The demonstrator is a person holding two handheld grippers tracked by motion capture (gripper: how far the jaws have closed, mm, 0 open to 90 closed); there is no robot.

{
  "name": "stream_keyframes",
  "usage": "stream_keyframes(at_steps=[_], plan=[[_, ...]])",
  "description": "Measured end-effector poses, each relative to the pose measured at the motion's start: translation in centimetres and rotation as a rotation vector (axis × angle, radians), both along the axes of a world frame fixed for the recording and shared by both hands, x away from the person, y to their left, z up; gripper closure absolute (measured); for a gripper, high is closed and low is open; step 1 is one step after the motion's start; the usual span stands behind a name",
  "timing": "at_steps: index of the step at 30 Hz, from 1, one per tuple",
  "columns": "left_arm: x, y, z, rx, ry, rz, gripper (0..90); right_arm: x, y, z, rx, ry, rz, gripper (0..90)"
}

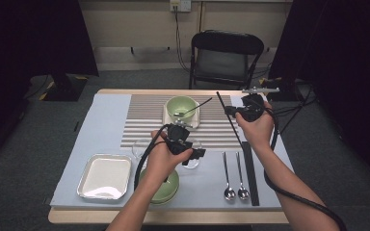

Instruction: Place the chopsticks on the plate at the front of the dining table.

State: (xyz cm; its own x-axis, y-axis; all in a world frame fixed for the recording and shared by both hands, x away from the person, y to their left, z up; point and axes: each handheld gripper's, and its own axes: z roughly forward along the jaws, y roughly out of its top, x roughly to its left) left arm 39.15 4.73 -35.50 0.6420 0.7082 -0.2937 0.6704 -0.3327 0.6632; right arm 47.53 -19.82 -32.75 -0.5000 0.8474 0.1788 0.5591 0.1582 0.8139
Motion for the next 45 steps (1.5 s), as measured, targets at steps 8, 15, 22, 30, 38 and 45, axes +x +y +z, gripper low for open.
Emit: stream_keyframes(at_steps=[8,15,22,30,38,45], plan=[[0.0,-0.7,0.4,-0.021,-0.003,0.000,42.9,-0.1,1.0,0.2,0.009,-0.002,0.015,86.6],[0.0,-1.4,0.3,-0.018,0.015,-0.001,43.2,-0.2,1.4,0.2,0.017,-0.004,0.021,86.6],[0.1,-2.0,-0.1,-0.015,0.028,0.001,44.6,-0.2,1.7,-0.1,0.029,0.002,0.027,86.6],[0.1,-2.4,-0.2,-0.024,0.032,0.005,45.6,-0.4,2.3,0.0,0.035,0.002,0.042,86.6],[0.1,-2.6,-0.5,-0.049,0.043,-0.009,46.9,-0.5,3.0,0.3,0.043,-0.002,0.056,86.6],[0.2,-2.7,-0.7,-0.067,0.045,-0.004,48.1,-0.6,3.9,0.3,0.046,-0.001,0.073,86.6]])
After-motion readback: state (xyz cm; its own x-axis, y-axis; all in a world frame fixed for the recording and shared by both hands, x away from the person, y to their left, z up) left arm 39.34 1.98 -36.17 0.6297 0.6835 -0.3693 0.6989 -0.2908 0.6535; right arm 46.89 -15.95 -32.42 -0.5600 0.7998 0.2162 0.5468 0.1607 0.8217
